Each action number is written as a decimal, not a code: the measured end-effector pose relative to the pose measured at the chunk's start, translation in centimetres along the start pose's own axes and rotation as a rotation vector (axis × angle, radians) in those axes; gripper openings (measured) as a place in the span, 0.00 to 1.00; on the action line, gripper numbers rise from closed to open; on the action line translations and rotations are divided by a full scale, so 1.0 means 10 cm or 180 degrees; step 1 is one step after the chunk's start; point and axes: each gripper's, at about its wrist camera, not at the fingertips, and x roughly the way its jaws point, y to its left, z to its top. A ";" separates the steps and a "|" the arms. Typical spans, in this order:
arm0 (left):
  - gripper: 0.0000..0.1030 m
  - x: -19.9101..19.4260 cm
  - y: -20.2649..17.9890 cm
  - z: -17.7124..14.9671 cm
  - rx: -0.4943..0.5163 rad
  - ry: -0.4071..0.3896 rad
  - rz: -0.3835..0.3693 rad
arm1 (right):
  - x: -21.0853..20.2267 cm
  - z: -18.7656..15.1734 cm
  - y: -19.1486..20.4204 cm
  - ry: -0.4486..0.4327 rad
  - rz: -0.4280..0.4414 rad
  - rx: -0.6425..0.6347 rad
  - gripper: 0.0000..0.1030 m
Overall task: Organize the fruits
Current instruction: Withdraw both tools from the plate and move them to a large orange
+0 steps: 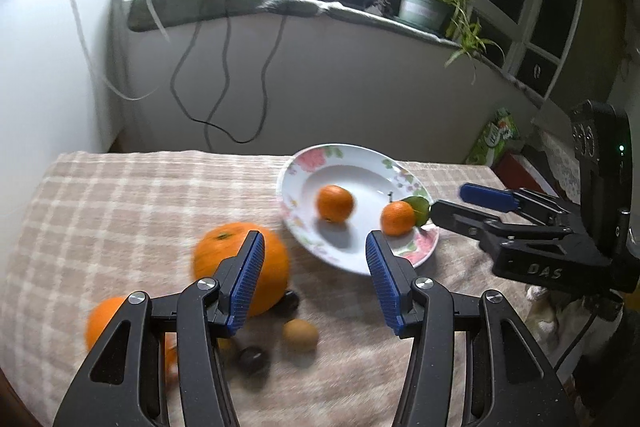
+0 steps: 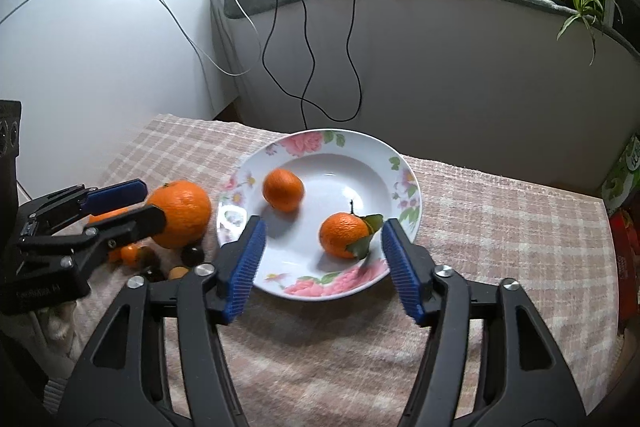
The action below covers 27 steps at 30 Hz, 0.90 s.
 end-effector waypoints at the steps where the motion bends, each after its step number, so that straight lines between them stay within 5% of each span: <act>1: 0.50 -0.07 0.06 -0.02 -0.0025 -0.0024 0.0038 | -0.02 0.01 0.02 -0.0014 0.0007 -0.0003 0.73; 9: 0.68 -0.46 0.49 -0.22 -0.0229 -0.0099 0.0275 | -0.19 0.02 0.23 -0.0114 0.0155 -0.0054 0.91; 27: 0.70 -0.82 1.11 -0.75 -0.0654 0.0059 0.0403 | -0.08 -0.01 0.93 0.0095 0.0729 -0.0290 0.92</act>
